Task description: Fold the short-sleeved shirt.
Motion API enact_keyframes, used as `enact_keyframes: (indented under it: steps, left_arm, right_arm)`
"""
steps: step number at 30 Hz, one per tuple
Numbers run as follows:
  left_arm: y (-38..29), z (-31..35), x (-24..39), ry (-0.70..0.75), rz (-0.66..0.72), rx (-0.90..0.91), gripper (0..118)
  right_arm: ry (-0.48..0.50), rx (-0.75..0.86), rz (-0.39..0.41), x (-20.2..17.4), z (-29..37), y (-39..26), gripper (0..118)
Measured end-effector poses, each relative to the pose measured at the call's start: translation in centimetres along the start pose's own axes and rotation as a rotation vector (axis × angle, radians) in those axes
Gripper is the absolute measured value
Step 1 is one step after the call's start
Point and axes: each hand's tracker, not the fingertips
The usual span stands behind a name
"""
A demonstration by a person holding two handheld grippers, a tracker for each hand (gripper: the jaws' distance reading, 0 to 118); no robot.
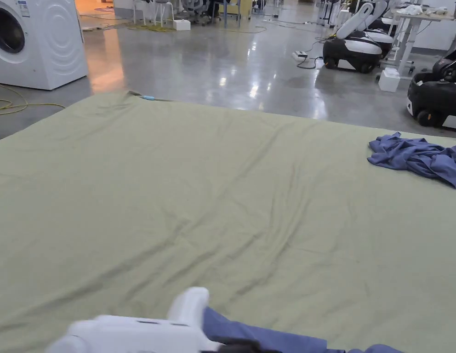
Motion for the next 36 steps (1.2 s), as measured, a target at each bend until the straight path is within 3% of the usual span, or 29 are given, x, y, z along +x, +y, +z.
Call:
enact_keyframes:
  steps: [2, 3, 4, 5, 10, 12, 15, 18, 21, 22, 23, 24, 25, 27, 28, 36]
  left_arm:
    - [0.9, 3.8, -1.9, 0.059, -0.04, 0.078, 13]
    - [1.0, 5.2, -3.1, 0.125, 0.007, 0.121, 40]
    - [1.1, 6.2, -4.4, 0.172, 0.049, 0.155, 87]
    - [1.0, 6.9, -5.8, 0.221, 0.107, 0.17, 118]
    - [-0.4, 5.9, -11.5, -0.003, 0.416, 0.094, 118]
    - [-1.3, 3.3, -12.8, -0.025, 0.449, 0.026, 118]
    - [-1.0, 1.4, -10.8, -0.081, 0.274, 0.097, 118]
    - [-0.4, -2.6, -9.7, -0.043, 0.197, -0.089, 118]
    - [-0.1, -4.9, -7.4, 0.039, 0.029, -0.15, 118]
    - [0.1, -5.0, -7.0, 0.04, 0.048, -0.153, 113]
    - [0.5, -4.8, -7.0, 0.057, 0.078, -0.151, 88]
    - [0.7, -4.4, -7.5, 0.097, 0.13, -0.147, 49]
    - [1.0, -4.4, -8.4, 0.132, 0.228, -0.142, 20]
    - [0.8, -4.0, -10.6, 0.023, 0.394, -0.14, 20]
    - [0.4, -3.8, -11.0, -0.002, 0.412, -0.131, 20]
    - [1.3, 3.6, -7.9, 0.107, 0.295, -0.072, 20]
  right_arm:
    - [-0.005, -0.006, 0.006, -0.2, -0.3, 0.1, 2]
    - [-0.007, -0.01, 0.009, -0.3, -0.5, 0.0, 2]
    - [-0.007, -0.015, 0.012, -0.4, -0.6, 0.0, 2]
    - [-0.004, -0.019, 0.015, -0.6, -0.8, -0.1, 2]
    - [0.019, -0.048, 0.022, -1.4, -1.5, -0.3, 2]
    - [0.015, -0.057, 0.037, -1.8, -1.7, -0.3, 2]
    - [0.013, -0.064, 0.049, -2.1, -1.7, -0.2, 2]
    - [0.017, -0.066, 0.047, -2.1, -1.8, 0.0, 2]
    - [0.013, -0.06, 0.048, -2.3, -1.8, 0.0, 2]
    - [0.013, -0.059, 0.048, -2.3, -1.8, -0.1, 2]
    - [0.015, -0.06, 0.048, -2.3, -1.7, -0.1, 2]
    - [0.018, -0.061, 0.047, -2.3, -1.7, -0.1, 2]
    - [0.019, -0.063, 0.048, -2.2, -1.6, -0.1, 2]
    - [0.014, -0.063, 0.051, -2.2, -1.6, 0.0, 2]
    - [0.007, -0.06, 0.053, -2.2, -1.6, 0.1, 2]
    - [-0.003, -0.029, 0.038, -1.7, -0.8, 0.3, 2]
